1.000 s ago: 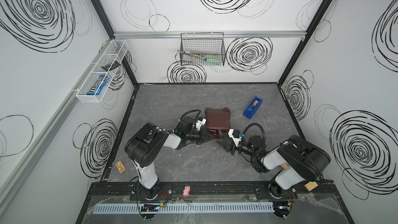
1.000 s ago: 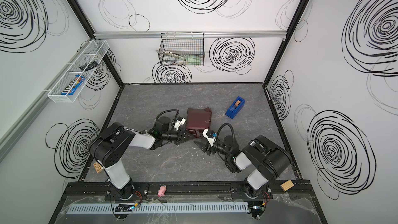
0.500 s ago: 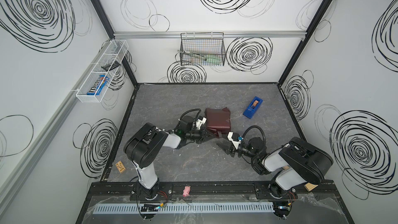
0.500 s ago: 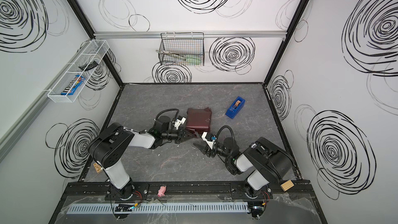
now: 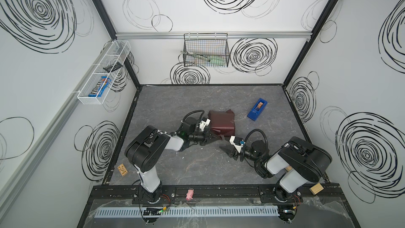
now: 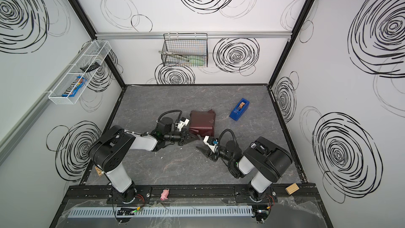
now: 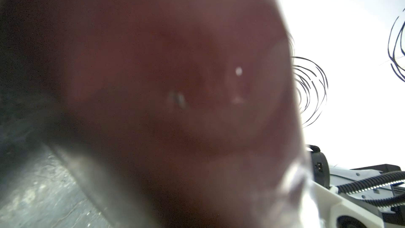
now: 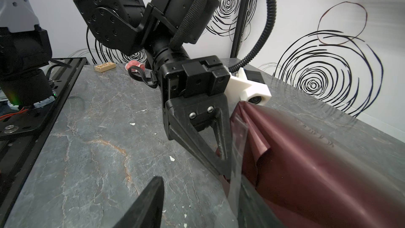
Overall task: Wrap a gift box in wrapping paper
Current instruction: Wrap the gift box with the wrapping paper.
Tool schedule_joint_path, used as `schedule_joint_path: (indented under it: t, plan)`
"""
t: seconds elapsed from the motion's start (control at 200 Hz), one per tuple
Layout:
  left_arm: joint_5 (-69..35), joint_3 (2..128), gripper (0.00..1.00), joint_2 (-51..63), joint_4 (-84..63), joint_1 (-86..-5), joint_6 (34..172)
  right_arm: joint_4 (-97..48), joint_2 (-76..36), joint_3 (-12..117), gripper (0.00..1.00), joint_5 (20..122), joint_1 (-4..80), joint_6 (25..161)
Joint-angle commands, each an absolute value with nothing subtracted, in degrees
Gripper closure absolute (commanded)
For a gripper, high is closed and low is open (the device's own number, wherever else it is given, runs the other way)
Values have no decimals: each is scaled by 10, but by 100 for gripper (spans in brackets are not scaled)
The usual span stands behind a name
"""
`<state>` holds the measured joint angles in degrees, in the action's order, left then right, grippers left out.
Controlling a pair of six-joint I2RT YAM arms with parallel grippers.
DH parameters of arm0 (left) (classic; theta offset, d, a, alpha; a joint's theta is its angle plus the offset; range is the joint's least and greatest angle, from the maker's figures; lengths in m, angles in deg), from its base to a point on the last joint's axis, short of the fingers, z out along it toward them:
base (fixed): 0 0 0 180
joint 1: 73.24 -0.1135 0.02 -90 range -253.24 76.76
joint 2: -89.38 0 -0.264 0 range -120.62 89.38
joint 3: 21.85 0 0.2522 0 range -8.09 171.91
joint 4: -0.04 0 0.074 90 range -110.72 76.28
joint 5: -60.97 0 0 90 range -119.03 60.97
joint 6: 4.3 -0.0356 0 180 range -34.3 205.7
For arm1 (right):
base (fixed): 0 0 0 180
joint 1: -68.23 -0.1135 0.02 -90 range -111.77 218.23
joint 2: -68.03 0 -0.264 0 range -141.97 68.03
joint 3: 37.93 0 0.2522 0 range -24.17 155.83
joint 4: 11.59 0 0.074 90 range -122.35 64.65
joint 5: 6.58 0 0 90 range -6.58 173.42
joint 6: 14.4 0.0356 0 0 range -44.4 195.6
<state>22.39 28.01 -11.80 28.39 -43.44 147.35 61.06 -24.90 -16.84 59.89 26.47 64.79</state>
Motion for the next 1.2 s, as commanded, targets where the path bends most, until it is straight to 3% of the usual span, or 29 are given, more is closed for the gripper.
schedule_joint_path:
  t: [0.0, 0.415, 0.685, 1.046, 1.196]
  plan:
    - [246, 294, 100, -102, 305, -441, 1473, 663, -265, -151, 44, 580, 282, 632]
    - [257, 295, 100, -110, 325, -445, 1486, 741, -331, -136, 43, 505, 322, 622]
    - [253, 289, 100, -116, 338, -445, 1491, 709, -277, -153, 43, 502, 316, 640]
    - [238, 275, 100, -126, 345, -437, 1483, 553, -138, -152, 43, 509, 310, 660]
    - [228, 267, 100, -130, 348, -428, 1477, 387, -50, -120, 43, 521, 313, 713]
